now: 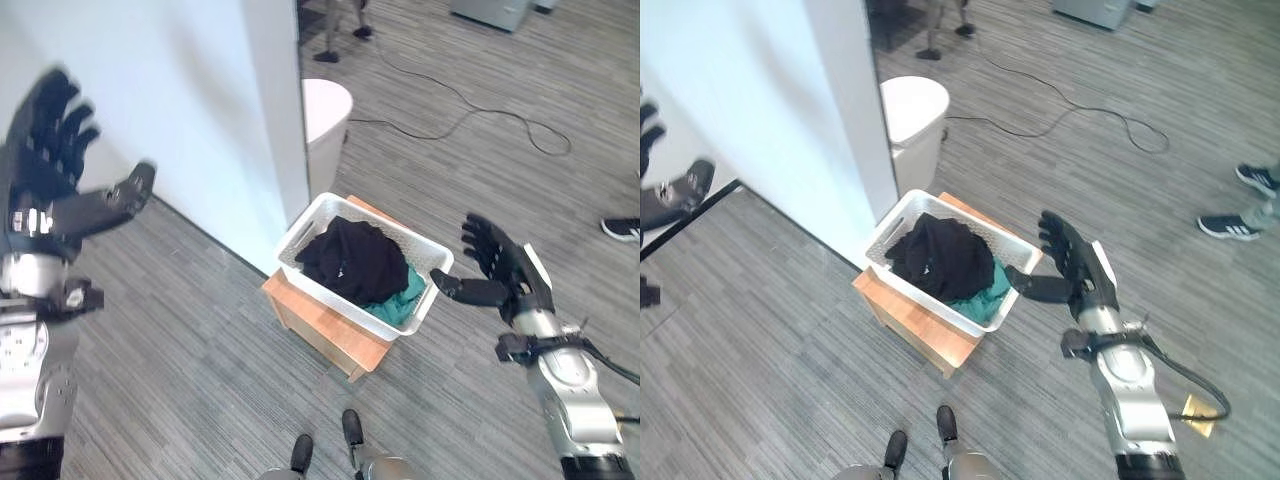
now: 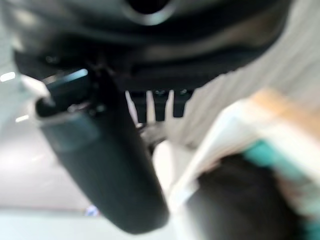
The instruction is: Pick up bed clothes into laundry basket.
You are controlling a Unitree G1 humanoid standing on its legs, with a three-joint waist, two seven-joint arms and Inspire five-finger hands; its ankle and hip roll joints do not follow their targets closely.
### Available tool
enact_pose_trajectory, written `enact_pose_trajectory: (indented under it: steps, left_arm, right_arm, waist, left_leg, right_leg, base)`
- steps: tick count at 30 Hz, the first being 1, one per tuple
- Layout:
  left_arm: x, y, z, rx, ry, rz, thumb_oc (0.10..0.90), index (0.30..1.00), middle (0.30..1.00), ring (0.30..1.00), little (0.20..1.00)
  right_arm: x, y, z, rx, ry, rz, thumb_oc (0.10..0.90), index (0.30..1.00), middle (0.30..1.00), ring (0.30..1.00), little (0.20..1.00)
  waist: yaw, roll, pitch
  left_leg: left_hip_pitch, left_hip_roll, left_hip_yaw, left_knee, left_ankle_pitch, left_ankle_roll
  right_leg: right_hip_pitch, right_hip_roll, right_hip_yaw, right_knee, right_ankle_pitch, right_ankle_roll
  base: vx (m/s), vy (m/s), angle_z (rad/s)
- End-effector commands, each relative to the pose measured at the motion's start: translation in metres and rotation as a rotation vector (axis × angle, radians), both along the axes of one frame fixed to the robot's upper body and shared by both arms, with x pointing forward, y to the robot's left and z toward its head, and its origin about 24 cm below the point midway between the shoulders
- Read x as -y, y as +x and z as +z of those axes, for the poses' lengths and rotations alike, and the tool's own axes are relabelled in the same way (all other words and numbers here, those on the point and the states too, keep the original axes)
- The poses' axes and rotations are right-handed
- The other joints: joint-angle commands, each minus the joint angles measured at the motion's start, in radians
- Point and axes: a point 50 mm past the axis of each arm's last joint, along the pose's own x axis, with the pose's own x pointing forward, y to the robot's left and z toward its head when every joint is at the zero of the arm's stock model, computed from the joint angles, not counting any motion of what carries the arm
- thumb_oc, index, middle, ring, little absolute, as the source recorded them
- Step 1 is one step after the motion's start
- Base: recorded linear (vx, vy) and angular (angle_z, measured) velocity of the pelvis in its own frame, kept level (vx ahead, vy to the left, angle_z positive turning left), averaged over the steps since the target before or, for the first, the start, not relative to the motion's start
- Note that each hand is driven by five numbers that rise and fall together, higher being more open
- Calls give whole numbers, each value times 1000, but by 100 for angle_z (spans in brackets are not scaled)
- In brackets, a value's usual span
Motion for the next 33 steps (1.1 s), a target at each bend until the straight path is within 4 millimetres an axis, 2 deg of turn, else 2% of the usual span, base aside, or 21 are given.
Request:
enact_pose_trajectory:
  steps: [1, 2, 3, 4, 7, 8, 11, 12, 14, 17, 19, 21, 22, 24, 25, 26, 27, 29, 31, 32, 33]
  left_arm:
    - [14, -14, -11, -26, 29, -127, 800, 900, 900, 900, 900]
    - [25, -14, -38, -116, -54, -167, 800, 900, 900, 900, 900]
    - [33, -9, -44, -130, -76, -199, 800, 900, 900, 900, 900]
    - [42, -4, -53, -143, -141, -224, 800, 900, 900, 900, 900]
    - [54, -3, -64, -149, -215, -236, 800, 900, 900, 900, 900]
    - [55, -11, -71, -175, -207, -223, 800, 900, 900, 900, 900]
    - [58, -16, -78, -186, -245, -206, 800, 900, 900, 900, 900]
    - [59, -25, -92, -231, -303, -169, 800, 900, 900, 900, 900]
    - [58, -34, -100, -295, -263, -163, 800, 900, 900, 900, 900]
    - [57, -38, -99, -311, -233, -148, 800, 900, 900, 900, 900]
    - [54, -43, -103, -347, -215, -136, 800, 900, 900, 900, 900]
    - [55, -46, -106, -362, -216, -121, 800, 900, 900, 900, 900]
    - [55, -47, -106, -363, -217, -121, 800, 900, 900, 900, 900]
    - [57, -44, -103, -386, -144, -125, 800, 900, 900, 900, 900]
    - [57, -44, -103, -387, -144, -125, 800, 900, 900, 900, 900]
    - [58, -46, -104, -386, -152, -118, 800, 900, 900, 900, 900]
    - [56, -51, -107, -412, -140, -95, 800, 900, 900, 900, 900]
    - [53, -57, -113, -455, -135, -72, 800, 900, 900, 900, 900]
    - [48, -59, -115, -487, -105, -59, 800, 900, 900, 900, 900]
    - [45, -59, -115, -503, -69, -62, 800, 900, 900, 900, 900]
    - [45, -59, -118, -525, -46, -70, 800, 900, 900, 900, 900]
  right_arm:
    - [-12, -15, 31, 204, -17, 46, 800, 900, 900, 900, 900]
    - [-4, -20, 26, 190, -41, 0, 800, 900, 900, 900, 900]
    - [6, -25, 20, 168, -47, -48, 800, 900, 900, 900, 900]
    - [15, -32, 16, 156, -43, -99, 800, 900, 900, 900, 900]
    - [18, -39, 7, 136, -2, -123, 800, 900, 900, 900, 900]
    - [22, -41, -5, 83, 11, -135, 800, 900, 900, 900, 900]
    - [22, -37, -12, 49, 22, -120, 800, 900, 900, 900, 900]
    - [19, -33, -11, 39, 5, -88, 800, 900, 900, 900, 900]
    - [10, -30, -19, 16, 44, -48, 800, 900, 900, 900, 900]
    - [-5, -32, -37, -13, 193, -20, 800, 900, 900, 900, 900]
    - [-8, -40, -49, -54, 231, -20, 800, 900, 900, 900, 900]
    - [-6, -49, -64, -114, 266, -39, 800, 900, 900, 900, 900]
    - [-6, -49, -64, -115, 265, -38, 800, 900, 900, 900, 900]
    - [-5, -55, -78, -166, 285, -72, 800, 900, 900, 900, 900]
    - [-5, -55, -78, -166, 284, -72, 800, 900, 900, 900, 900]
    - [-5, -58, -83, -191, 302, -80, 800, 900, 900, 900, 900]
    - [-4, -61, -89, -221, 296, -82, 800, 900, 900, 900, 900]
    - [-4, -58, -92, -239, 299, -84, 800, 900, 900, 900, 900]
    - [-10, -55, -91, -225, 339, -70, 800, 900, 900, 900, 900]
    - [-10, -55, -91, -228, 328, -72, 800, 900, 900, 900, 900]
    - [-9, -56, -92, -236, 316, -77, 800, 900, 900, 900, 900]
  waist:
    - [15, -22, -114]
    - [24, -19, -115]
    - [4, -15, -113]
    - [-15, -20, -103]
    - [-26, -26, -98]
    - [5, -43, -83]
    - [32, -52, -67]
    - [64, -87, -44]
    - [95, -109, -45]
    - [85, -128, -46]
    - [52, -111, -66]
    - [45, -91, -76]
    - [37, -90, -75]
    - [36, -61, -93]
    - [32, -60, -93]
    - [38, -41, -96]
    - [52, -28, -102]
    - [56, -15, -80]
    - [41, -7, -43]
    - [26, -2, -37]
    - [10, 5, -43]
  left_leg:
    - [2, -55, -130, -41, 34, -3]
    - [-26, -77, -197, -28, 68, -23]
    - [-55, -90, -217, -21, 91, -31]
    - [-87, -100, -205, -15, 106, -42]
    - [-132, -91, -185, -16, 124, -59]
    - [-194, -91, -159, -20, 157, -78]
    - [-267, -100, -116, -18, 162, -83]
    - [-295, -102, 32, 134, 93, -46]
    - [-267, -96, 82, 300, 17, -20]
    - [-212, 28, 207, 411, -15, -22]
    - [-113, 146, 347, 322, -25, -49]
    - [-80, 204, 471, 249, -20, -73]
    - [-80, 204, 464, 248, -19, -74]
    - [-66, 207, 593, 192, -71, -93]
    - [-66, 205, 589, 190, -71, -92]
    - [-52, 187, 598, 125, -60, -85]
    - [-42, 150, 533, 81, -67, -69]
    - [-41, 96, 450, 99, -88, -27]
    - [-54, 57, 395, 105, -67, 11]
    - [-58, 40, 350, 93, -53, 20]
    - [-63, 16, 282, 78, -37, 26]
  right_leg:
    - [-80, -15, 111, 285, -171, 85]
    - [-47, 33, 219, 257, -219, 62]
    - [-16, 65, 279, 238, -247, 46]
    - [9, 83, 305, 220, -262, 26]
    - [57, 75, 275, 163, -260, 8]
    - [87, 62, 218, 90, -253, -7]
    - [90, 54, 158, 31, -217, -11]
    - [78, 21, 120, 7, -185, -1]
    - [59, -24, 46, -24, -160, 3]
    - [40, -82, -133, -32, -152, 1]
    - [37, -106, -294, -28, -166, -3]
    - [52, -146, -439, -28, -164, 0]
    - [56, -146, -447, -28, -165, 0]
    - [92, -206, -592, -8, -167, 20]
    - [94, -207, -596, -7, -168, 22]
    - [106, -215, -635, 1, -170, 25]
    - [104, -232, -647, 34, -168, 36]
    - [65, -299, -609, 195, -152, 52]
    - [6, -330, -478, 287, -94, 73]
    - [-26, -289, -358, 292, -83, 84]
    - [-27, -210, -214, 266, -119, 87]
  base:
    - [-14, -41, 230]
    - [-43, -56, 227]
    - [-126, -86, 180]
    - [-198, -102, 234]
    - [-223, -179, 301]
    - [-248, -198, 168]
    - [-312, -197, 129]
    - [-433, -124, 113]
    - [-348, -71, 109]
    - [-273, -49, 194]
    - [-214, 25, 232]
    - [-139, 67, 260]
    - [-105, 70, 268]
    - [-53, 134, 232]
    - [-43, 167, 270]
    - [-33, 187, 272]
    - [-11, 285, 289]
    - [9, 287, 162]
    - [-195, 211, 171]
    - [-213, 129, 176]
    - [-118, 80, 161]
